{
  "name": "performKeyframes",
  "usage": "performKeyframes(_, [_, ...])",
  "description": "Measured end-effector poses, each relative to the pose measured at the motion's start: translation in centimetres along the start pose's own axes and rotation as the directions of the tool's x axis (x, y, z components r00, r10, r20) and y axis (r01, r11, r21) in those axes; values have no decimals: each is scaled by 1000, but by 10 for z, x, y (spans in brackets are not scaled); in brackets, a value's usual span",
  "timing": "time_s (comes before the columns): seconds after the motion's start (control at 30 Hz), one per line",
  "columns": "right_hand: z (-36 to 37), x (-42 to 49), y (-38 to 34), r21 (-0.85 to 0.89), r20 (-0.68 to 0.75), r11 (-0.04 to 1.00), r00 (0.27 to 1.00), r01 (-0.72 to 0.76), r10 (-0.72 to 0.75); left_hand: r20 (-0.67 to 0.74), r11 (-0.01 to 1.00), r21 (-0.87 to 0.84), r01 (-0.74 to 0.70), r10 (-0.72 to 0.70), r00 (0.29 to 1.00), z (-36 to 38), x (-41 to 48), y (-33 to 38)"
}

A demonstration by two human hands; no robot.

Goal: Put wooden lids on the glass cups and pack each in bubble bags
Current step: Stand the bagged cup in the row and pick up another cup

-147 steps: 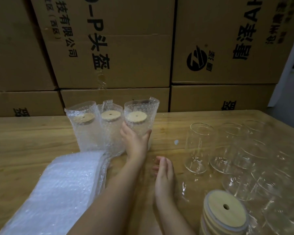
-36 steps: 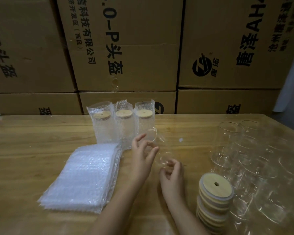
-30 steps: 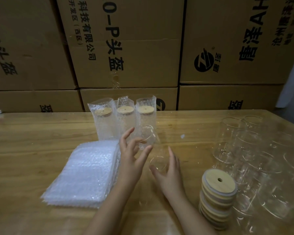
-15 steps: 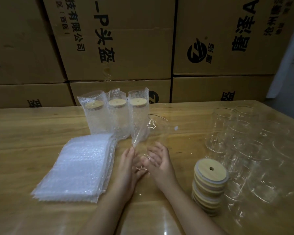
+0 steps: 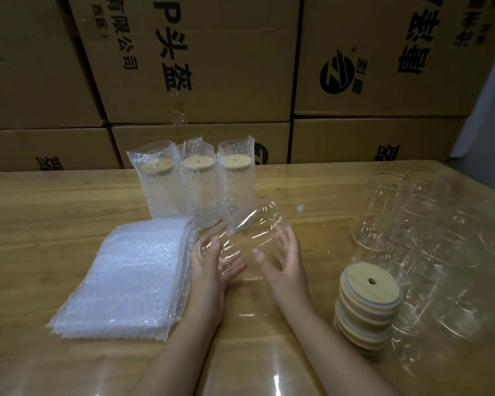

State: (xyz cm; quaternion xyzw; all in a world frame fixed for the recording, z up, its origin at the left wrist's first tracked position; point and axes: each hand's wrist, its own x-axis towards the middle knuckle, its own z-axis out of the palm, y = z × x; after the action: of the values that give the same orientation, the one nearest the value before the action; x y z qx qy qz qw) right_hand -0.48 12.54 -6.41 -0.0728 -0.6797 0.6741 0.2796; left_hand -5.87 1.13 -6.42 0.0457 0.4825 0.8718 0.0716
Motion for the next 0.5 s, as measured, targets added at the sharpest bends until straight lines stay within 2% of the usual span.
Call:
performKeyframes(0.17, [-2, 6, 0, -53, -28, 998, 999, 44, -45, -54, 995, 38, -93, 95, 994, -1, 4, 0])
performKeyframes(0.5, [-2, 6, 4, -43, -27, 998, 998, 49, -51, -51, 974, 151, -167, 176, 983, -1, 3, 3])
